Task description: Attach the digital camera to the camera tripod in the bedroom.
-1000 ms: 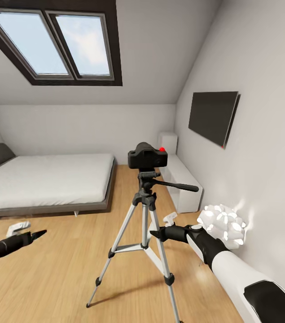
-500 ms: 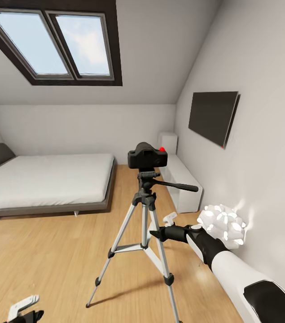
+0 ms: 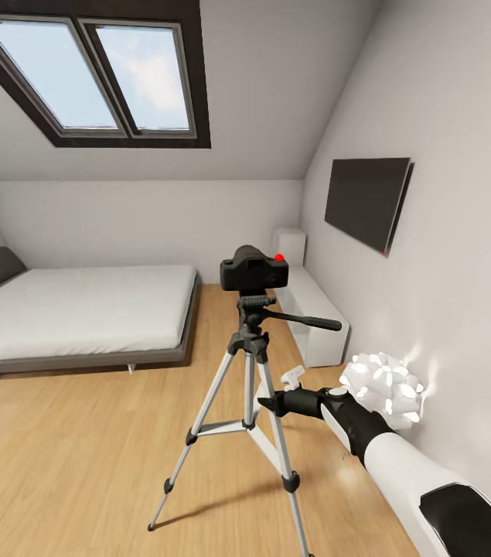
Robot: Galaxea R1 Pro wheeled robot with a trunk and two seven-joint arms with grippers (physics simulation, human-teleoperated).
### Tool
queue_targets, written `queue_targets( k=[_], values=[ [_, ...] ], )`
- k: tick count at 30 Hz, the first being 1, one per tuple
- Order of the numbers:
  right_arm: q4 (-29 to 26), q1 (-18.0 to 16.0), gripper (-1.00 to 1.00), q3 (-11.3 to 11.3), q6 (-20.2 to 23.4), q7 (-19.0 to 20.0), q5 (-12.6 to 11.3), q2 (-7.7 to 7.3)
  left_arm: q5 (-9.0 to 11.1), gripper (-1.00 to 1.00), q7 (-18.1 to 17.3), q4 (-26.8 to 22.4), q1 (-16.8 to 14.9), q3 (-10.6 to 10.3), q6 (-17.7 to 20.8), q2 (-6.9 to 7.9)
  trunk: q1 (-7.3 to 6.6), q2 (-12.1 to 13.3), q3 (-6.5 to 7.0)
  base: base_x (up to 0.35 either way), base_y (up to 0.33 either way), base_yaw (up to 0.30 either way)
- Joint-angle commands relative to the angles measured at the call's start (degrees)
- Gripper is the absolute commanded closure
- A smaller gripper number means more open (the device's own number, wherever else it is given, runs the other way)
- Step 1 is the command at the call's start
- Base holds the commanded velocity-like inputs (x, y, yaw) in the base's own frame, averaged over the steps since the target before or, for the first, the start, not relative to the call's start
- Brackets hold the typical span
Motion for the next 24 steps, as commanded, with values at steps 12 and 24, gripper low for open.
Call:
queue_targets(
  k=[12, 24],
  values=[
    [-0.15, -0.06, 1.0, 0.09, 0.53, -0.31, -0.77, -0.03, 10.25, -1.0, 1.05, -0.01, 3.49, -0.47, -0.49, -2.05, 0.03, -0.14, -0.12, 0.0, 0.0, 0.0],
    [-0.15, -0.06, 1.0, 0.21, 0.6, -0.5, -0.17, 0.03, 11.3, -1.0, 0.93, -0.01, 3.72, -0.48, -0.73, -2.63, 0.03, -0.14, -0.12, 0.0, 0.0, 0.0]
  ],
)
